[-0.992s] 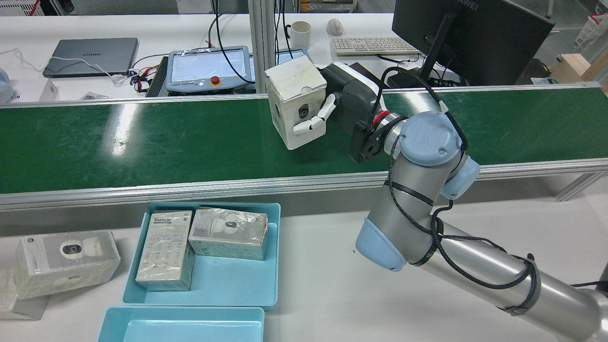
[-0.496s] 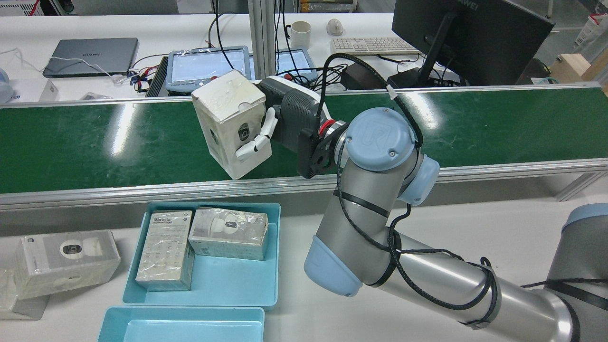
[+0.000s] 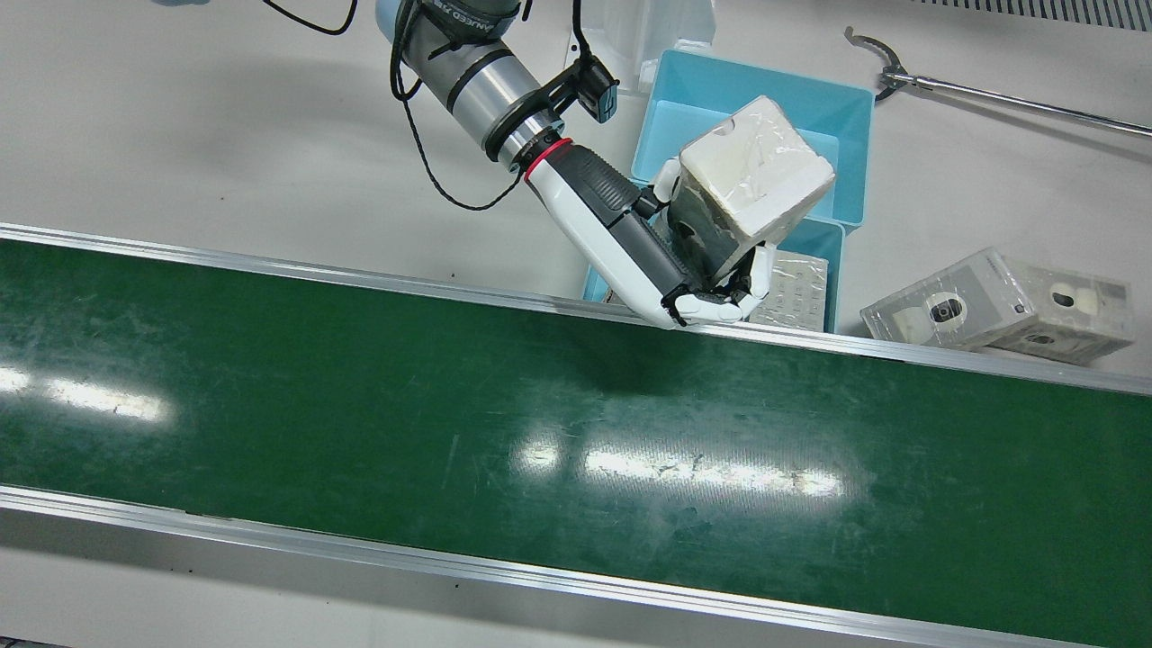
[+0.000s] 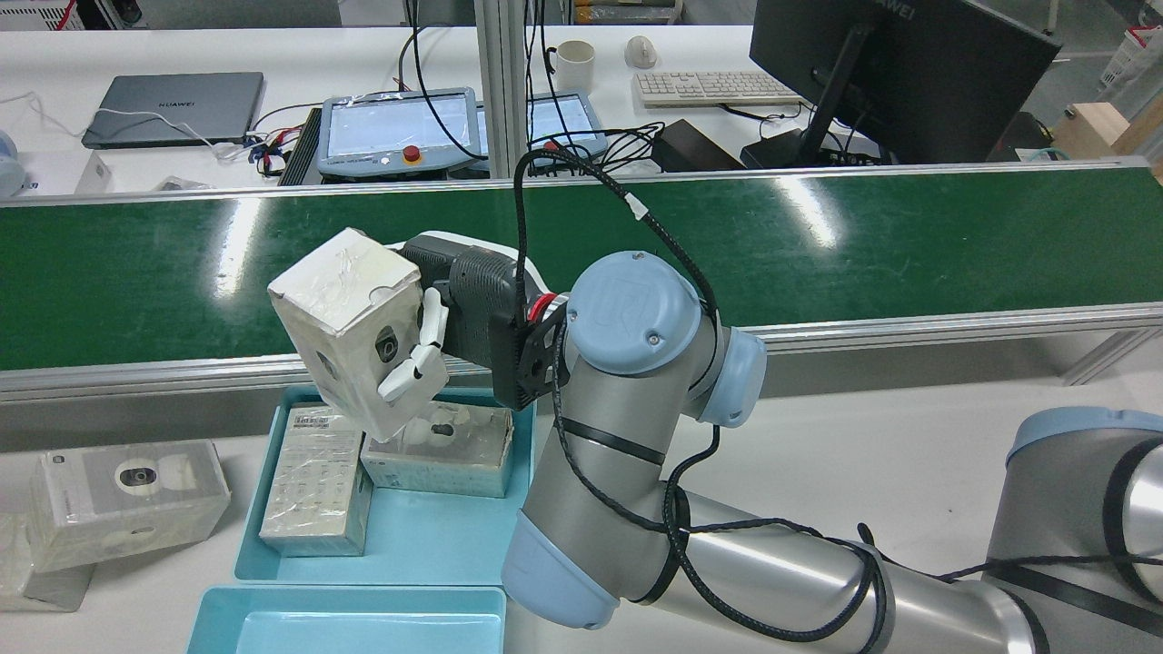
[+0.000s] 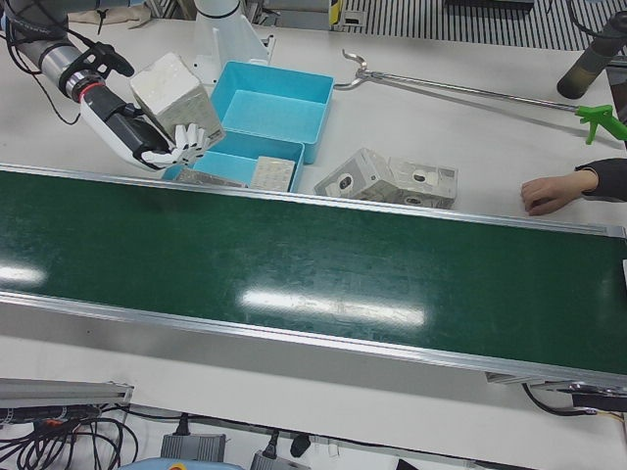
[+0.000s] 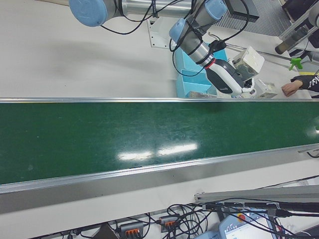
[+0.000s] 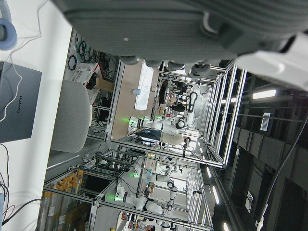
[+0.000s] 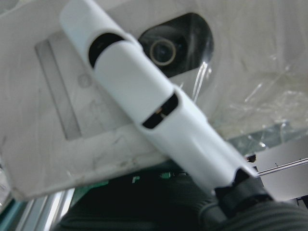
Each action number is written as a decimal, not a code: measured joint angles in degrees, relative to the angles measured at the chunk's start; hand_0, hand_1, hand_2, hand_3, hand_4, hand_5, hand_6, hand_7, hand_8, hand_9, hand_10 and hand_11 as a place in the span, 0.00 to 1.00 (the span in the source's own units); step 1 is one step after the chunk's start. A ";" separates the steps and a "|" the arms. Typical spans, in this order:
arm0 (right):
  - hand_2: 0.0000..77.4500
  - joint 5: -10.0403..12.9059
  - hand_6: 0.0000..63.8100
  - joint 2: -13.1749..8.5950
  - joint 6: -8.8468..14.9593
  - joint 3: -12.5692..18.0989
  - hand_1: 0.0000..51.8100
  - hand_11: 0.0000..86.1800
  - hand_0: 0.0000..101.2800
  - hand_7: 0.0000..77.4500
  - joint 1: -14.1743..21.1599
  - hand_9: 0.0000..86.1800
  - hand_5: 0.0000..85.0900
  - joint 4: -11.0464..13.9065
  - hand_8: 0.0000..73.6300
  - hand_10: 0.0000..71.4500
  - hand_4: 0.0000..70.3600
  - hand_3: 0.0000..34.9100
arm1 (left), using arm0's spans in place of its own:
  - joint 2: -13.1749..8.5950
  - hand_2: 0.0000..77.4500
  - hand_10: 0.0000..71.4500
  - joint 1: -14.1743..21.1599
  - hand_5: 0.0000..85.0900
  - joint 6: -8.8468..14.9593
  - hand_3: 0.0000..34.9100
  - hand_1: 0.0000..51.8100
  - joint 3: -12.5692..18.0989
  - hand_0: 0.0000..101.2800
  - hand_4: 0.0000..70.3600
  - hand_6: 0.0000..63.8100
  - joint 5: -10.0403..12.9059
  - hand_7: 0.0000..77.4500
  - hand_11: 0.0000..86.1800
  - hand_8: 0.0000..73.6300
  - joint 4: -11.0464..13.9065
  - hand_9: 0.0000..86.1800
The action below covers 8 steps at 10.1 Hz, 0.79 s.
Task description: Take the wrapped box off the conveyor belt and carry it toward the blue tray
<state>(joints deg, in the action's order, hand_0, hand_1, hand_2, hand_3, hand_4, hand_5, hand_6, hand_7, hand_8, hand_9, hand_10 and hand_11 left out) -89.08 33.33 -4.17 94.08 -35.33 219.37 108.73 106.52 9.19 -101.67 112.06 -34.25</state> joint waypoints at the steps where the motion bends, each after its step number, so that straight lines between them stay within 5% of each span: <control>1: 0.38 -1.13 0.69 -0.37 -0.96 -0.56 0.11 0.46 0.61 0.48 0.47 0.42 0.65 -0.15 0.73 0.53 0.53 0.00 | 0.00 0.01 0.00 0.00 0.01 0.00 0.00 0.00 0.00 0.00 0.00 0.01 0.00 0.01 0.01 0.01 0.00 0.00; 3: 0.38 -2.29 0.69 -0.81 -2.39 -1.22 0.11 0.46 0.65 0.48 1.22 0.39 0.69 -2.19 0.81 0.53 0.53 0.00 | 0.00 0.01 0.01 0.00 0.01 0.00 0.00 0.00 0.00 0.00 0.00 0.01 0.00 0.01 0.01 0.01 0.00 0.00; 4: 0.39 -2.50 0.82 -1.16 -2.69 -1.36 0.05 0.51 0.65 0.44 1.45 0.37 0.74 -2.98 0.81 0.52 0.45 0.00 | 0.00 0.01 0.01 0.00 0.01 0.00 0.00 0.00 0.00 0.00 0.00 0.01 0.00 0.01 0.01 0.01 0.00 0.00; 5: 0.39 -2.59 0.82 -1.50 -2.83 -1.30 0.05 0.51 0.65 0.44 1.56 0.37 0.74 -3.38 0.81 0.52 0.45 0.00 | 0.00 0.01 0.01 0.00 0.01 0.00 0.00 0.00 0.00 0.00 0.00 0.01 0.00 0.01 0.01 0.01 0.00 0.00; 7: 0.40 -2.71 0.63 -2.21 -2.93 -0.97 0.29 0.37 0.65 0.27 1.64 0.09 0.55 -3.70 0.50 0.18 0.30 0.00 | 0.00 0.01 0.01 0.00 0.01 0.00 0.00 0.00 0.00 0.00 0.00 0.01 0.00 0.01 0.01 0.01 0.00 0.00; 8: 0.39 -2.73 0.48 -2.52 -2.94 -0.84 0.56 0.27 0.83 0.11 1.65 0.02 0.40 -3.74 0.36 0.00 0.27 0.00 | 0.00 0.01 0.01 0.00 0.01 0.00 0.00 0.00 0.00 0.00 0.00 0.01 0.00 0.01 0.01 0.01 0.00 0.01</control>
<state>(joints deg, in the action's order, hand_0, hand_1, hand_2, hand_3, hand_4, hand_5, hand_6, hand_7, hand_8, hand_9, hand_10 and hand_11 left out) -91.82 30.81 -7.11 93.24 -33.68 215.64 108.73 106.52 9.18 -101.67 112.06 -34.25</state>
